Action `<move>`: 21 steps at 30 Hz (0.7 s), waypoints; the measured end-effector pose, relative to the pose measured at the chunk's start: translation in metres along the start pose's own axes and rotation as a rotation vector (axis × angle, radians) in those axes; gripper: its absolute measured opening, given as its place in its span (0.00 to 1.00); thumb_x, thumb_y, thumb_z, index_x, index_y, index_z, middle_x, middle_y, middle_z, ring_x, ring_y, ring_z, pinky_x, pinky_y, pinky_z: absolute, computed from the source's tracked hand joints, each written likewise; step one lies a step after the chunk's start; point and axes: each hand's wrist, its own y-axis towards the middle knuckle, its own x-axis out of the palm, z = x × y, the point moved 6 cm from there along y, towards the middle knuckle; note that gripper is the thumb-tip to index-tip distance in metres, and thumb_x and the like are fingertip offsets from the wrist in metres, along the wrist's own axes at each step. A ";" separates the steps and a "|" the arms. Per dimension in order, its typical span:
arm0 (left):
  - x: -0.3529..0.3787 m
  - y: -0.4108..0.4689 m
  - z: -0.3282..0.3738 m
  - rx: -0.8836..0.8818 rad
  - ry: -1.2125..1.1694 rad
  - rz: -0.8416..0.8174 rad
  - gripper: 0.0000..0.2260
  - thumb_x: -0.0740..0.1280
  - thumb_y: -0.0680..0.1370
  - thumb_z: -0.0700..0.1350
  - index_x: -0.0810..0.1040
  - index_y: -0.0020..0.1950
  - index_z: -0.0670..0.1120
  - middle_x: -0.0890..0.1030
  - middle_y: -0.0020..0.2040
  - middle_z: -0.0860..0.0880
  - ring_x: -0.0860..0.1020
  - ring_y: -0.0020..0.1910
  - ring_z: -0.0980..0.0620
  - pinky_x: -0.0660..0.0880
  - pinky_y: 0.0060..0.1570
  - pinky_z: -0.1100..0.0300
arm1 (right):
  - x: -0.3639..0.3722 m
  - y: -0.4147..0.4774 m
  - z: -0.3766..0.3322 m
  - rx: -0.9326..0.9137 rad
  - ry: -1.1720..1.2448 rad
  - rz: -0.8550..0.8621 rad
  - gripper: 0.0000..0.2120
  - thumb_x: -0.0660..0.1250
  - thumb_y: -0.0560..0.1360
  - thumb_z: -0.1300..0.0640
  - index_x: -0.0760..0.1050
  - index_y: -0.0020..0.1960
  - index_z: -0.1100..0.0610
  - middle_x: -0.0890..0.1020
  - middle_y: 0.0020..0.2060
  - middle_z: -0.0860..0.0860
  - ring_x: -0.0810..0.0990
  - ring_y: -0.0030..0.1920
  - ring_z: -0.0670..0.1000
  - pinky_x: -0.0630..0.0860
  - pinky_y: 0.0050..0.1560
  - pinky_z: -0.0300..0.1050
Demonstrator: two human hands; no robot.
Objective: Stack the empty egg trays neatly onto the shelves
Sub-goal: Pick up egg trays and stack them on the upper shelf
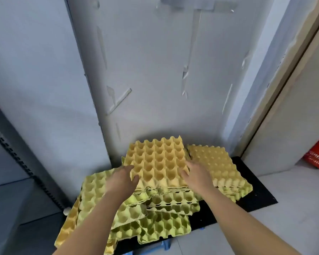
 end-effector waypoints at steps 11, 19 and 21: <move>0.077 0.063 -0.055 -0.319 -0.021 -0.274 0.43 0.59 0.69 0.75 0.59 0.77 0.52 0.71 0.69 0.43 0.72 0.65 0.42 0.73 0.61 0.47 | 0.078 0.054 0.044 0.083 0.017 -0.188 0.36 0.53 0.78 0.37 0.49 0.78 0.56 0.65 0.73 0.54 0.69 0.69 0.55 0.71 0.66 0.53; 0.093 0.077 -0.066 -0.380 -0.258 -0.259 0.39 0.70 0.67 0.69 0.64 0.69 0.47 0.77 0.58 0.47 0.77 0.51 0.46 0.77 0.51 0.50 | 0.089 0.064 0.051 0.113 0.142 -0.192 0.39 0.56 0.78 0.37 0.46 0.78 0.56 0.66 0.72 0.54 0.71 0.68 0.52 0.73 0.64 0.47; 0.093 0.078 -0.070 -0.406 -0.291 -0.242 0.46 0.69 0.60 0.73 0.65 0.69 0.48 0.77 0.58 0.47 0.77 0.52 0.46 0.77 0.52 0.49 | 0.086 0.064 0.049 0.121 0.188 -0.184 0.39 0.57 0.77 0.36 0.48 0.78 0.56 0.67 0.72 0.54 0.69 0.70 0.53 0.69 0.67 0.48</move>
